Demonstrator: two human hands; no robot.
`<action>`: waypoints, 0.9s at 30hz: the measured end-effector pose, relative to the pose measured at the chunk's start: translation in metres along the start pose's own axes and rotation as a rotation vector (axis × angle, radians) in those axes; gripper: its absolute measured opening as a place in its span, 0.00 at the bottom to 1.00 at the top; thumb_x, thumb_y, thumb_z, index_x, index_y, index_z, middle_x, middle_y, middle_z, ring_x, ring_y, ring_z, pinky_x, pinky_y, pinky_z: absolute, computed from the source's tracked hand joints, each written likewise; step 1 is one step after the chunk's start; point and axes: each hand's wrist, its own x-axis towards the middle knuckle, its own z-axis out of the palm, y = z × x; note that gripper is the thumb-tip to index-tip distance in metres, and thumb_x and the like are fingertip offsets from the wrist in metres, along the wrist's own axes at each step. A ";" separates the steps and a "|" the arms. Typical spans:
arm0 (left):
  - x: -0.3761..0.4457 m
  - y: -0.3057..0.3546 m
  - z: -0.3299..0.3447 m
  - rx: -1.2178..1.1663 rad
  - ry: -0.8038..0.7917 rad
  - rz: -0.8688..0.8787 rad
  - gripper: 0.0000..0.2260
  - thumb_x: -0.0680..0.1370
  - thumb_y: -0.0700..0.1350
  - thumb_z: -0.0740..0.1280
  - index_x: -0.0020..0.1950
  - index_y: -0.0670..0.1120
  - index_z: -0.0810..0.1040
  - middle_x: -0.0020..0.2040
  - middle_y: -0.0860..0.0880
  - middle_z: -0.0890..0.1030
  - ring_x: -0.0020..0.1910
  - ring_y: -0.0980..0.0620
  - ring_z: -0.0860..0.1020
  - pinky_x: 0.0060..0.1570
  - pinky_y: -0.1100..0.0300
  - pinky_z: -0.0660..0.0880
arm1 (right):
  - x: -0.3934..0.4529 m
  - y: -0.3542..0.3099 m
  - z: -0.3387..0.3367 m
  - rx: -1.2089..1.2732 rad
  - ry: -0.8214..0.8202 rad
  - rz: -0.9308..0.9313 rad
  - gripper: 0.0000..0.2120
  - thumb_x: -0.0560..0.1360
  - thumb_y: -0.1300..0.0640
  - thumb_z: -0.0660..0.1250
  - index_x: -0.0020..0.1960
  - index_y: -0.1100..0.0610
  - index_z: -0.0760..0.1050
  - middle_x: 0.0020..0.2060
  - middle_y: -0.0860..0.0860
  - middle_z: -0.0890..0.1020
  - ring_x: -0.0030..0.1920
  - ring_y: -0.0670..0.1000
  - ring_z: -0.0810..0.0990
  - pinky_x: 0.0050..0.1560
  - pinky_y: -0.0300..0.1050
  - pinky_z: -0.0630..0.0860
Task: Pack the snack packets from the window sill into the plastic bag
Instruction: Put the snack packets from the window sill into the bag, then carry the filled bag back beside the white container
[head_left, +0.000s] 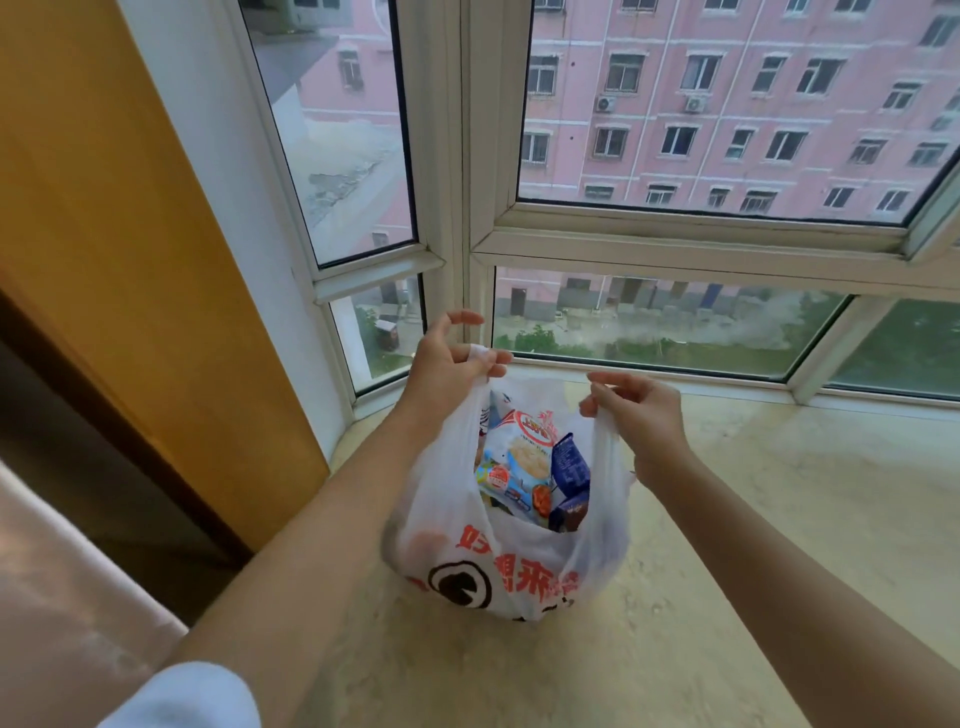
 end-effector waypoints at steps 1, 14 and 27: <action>-0.002 0.002 0.002 0.000 -0.020 0.004 0.14 0.78 0.35 0.65 0.56 0.52 0.70 0.42 0.48 0.86 0.43 0.52 0.84 0.47 0.61 0.79 | 0.000 -0.001 0.002 -0.002 -0.016 -0.009 0.06 0.76 0.65 0.67 0.50 0.58 0.81 0.34 0.56 0.84 0.38 0.51 0.83 0.48 0.44 0.79; -0.022 -0.062 0.017 0.034 -0.209 -0.273 0.19 0.79 0.30 0.61 0.63 0.52 0.71 0.50 0.43 0.85 0.49 0.51 0.83 0.41 0.61 0.79 | -0.013 0.041 0.021 0.093 -0.284 0.402 0.12 0.82 0.55 0.56 0.62 0.57 0.73 0.43 0.55 0.86 0.48 0.55 0.83 0.45 0.46 0.78; -0.026 -0.081 0.025 -0.180 -0.095 -0.443 0.15 0.78 0.39 0.67 0.61 0.50 0.70 0.49 0.47 0.85 0.48 0.49 0.84 0.50 0.53 0.80 | -0.013 0.041 0.032 0.074 -0.291 0.439 0.17 0.76 0.62 0.66 0.64 0.58 0.73 0.47 0.58 0.85 0.46 0.55 0.84 0.45 0.46 0.79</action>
